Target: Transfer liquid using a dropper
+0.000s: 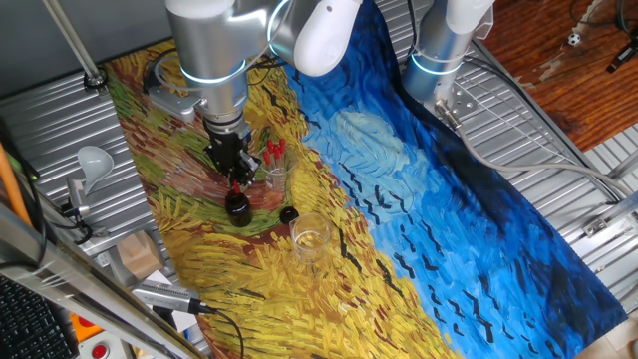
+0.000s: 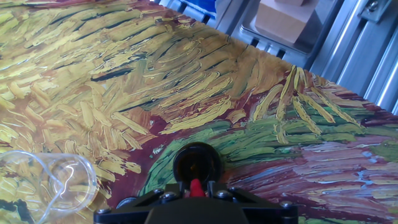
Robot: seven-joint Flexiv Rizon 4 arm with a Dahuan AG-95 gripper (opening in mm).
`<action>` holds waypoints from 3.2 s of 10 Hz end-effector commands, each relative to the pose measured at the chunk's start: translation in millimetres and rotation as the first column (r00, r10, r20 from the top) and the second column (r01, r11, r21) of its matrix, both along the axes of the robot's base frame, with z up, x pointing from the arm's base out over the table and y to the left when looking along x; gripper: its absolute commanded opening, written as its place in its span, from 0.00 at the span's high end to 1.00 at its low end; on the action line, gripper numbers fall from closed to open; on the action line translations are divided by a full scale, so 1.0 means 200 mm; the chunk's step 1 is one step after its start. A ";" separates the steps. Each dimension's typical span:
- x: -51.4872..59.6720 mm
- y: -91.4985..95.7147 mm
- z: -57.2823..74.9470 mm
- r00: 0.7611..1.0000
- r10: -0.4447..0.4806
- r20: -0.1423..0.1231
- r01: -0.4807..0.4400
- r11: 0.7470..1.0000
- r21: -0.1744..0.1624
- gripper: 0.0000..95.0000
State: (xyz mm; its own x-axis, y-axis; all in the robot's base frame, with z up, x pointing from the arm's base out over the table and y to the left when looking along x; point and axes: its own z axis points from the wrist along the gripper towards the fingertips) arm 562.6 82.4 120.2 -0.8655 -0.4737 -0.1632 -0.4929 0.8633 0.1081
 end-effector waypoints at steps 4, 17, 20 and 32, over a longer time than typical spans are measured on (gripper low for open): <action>0.00 0.00 0.00 1.000 0.000 -0.001 0.000 1.000 -0.001 1.00; 0.00 0.00 0.00 1.000 0.006 0.000 -0.006 1.000 0.004 1.00; 0.00 0.00 0.00 1.000 0.008 -0.001 -0.008 1.000 0.006 1.00; 0.00 0.00 0.00 1.000 0.025 0.001 -0.025 1.000 0.001 0.80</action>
State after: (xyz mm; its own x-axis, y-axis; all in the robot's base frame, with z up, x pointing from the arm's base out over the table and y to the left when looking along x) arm 562.8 82.3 119.6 -0.8538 -0.4943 -0.1636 -0.5136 0.8510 0.1091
